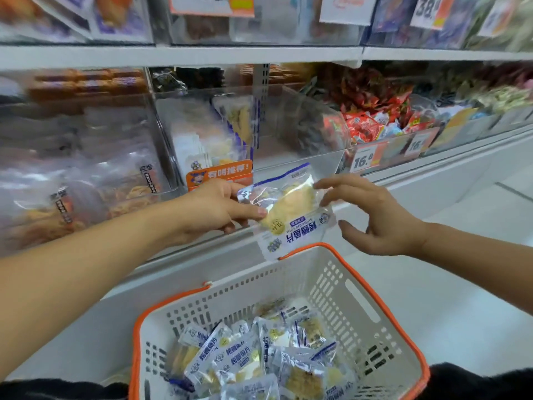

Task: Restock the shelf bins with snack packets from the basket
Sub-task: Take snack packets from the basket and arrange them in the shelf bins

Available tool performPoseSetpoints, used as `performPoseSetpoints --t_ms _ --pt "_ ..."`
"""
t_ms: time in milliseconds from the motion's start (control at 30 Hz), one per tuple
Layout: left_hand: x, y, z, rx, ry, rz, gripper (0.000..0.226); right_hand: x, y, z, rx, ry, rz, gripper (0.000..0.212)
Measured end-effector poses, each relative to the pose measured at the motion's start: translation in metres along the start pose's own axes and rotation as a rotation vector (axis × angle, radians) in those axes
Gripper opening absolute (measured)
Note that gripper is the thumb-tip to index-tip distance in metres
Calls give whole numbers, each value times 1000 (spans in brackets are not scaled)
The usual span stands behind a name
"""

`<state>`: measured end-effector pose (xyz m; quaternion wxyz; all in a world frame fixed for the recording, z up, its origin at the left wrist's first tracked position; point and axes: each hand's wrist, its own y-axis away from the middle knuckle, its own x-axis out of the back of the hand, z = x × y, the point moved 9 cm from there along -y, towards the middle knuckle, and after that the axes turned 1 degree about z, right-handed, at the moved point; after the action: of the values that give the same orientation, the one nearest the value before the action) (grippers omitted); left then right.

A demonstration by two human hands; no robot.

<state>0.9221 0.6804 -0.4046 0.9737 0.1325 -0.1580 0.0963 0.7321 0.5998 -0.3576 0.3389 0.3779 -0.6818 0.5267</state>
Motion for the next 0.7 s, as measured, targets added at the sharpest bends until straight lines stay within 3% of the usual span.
performPoseSetpoints --t_ms 100,133,233,333,400,533,600,700 --pt "3 8 23 -129 -82 86 8 2 -27 0 -193 -2 -26 61" --pt "2 10 31 -171 -55 110 8 -2 -36 0 -243 -23 -87 61" --pt "-1 15 50 -260 30 198 7 -28 -47 -2 -387 -424 -299 31" --pt "4 18 68 -373 -12 280 6 -30 -47 -3 -440 -654 -344 20" --pt "21 26 83 -499 -47 419 10 -18 -53 9 -470 -700 -257 23" --pt "72 47 103 -690 -190 751 15 20 -69 86 -722 -780 217 19" --pt "85 44 94 -659 -379 800 19 25 -85 119 -807 -777 355 17" --pt "97 30 66 -512 -493 780 28 6 -125 153 -869 -811 343 11"
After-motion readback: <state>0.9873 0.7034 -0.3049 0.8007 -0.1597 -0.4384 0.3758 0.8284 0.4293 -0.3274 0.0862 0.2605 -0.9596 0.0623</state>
